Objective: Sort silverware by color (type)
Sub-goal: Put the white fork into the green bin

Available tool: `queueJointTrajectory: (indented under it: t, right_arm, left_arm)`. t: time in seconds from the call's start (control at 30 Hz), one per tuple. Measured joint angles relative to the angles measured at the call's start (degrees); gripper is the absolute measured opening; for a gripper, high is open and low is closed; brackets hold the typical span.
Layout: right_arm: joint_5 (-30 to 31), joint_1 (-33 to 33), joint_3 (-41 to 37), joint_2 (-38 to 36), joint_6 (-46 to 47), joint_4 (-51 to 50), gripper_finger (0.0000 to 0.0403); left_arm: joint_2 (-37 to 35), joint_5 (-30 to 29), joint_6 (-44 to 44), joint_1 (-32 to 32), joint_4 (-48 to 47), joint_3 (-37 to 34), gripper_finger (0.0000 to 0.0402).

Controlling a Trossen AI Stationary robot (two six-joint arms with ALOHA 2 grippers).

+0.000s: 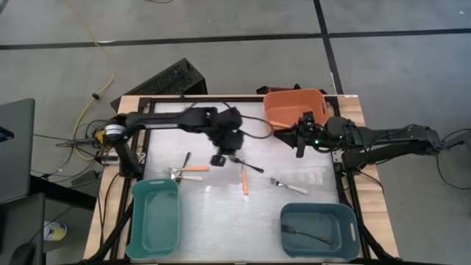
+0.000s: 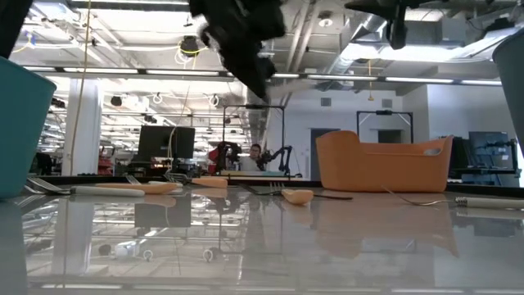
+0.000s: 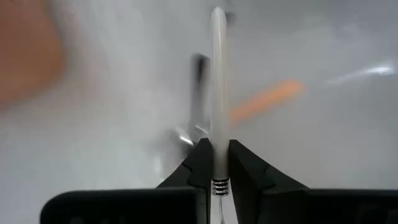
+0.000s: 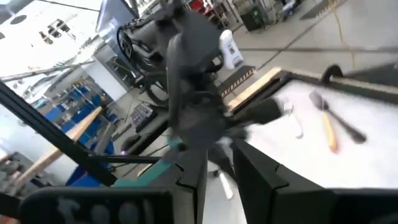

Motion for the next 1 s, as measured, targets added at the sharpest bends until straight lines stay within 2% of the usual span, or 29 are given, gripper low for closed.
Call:
queueJointTrajectory:
  t: [0.1,0.3,0.47,0.57,0.7,0.77,0.87,1.0]
  right_arm:
    - [0.00,-0.04,0.02,0.65,-3.65,-0.12,0.0101]
    - [-0.86,-0.08,0.00,2.40,-12.69,0.51,0.0101]
    - [-3.31,-0.11,0.00,3.29,-19.83,0.18,0.0101]
    - [-3.41,-0.02,0.00,3.22,-22.97,0.37,0.0101]
    - [-3.40,-0.04,0.00,3.24,-26.10,0.76,0.0101]
    - [-3.39,-0.04,0.00,3.20,-27.25,1.08,0.0101]
    - [-3.39,-0.04,0.00,3.22,-27.38,1.07,0.0101]
    - [-3.13,-0.08,0.00,3.22,-22.69,1.03,0.0101]
  left_arm:
    - [-5.12,1.17,-3.46,-1.88,-8.36,-0.02,0.0014]
    - [-15.15,-1.49,-13.88,-8.90,-23.26,-0.02,0.0014]
    - [-21.45,-8.58,-21.07,-21.10,-33.83,0.01,0.0014]
    - [-22.84,-9.36,-24.88,-29.64,-37.99,-1.09,0.0014]
    - [-24.65,-7.22,-31.45,-40.26,-39.41,-6.91,0.0025]
    - [-24.96,-6.56,-31.35,-44.70,-39.04,-10.17,0.0028]
    - [-24.96,-6.66,-26.68,-50.22,-38.90,-14.77,0.0022]
    - [-24.96,-6.85,-18.92,-54.16,-37.13,-22.10,0.0014]
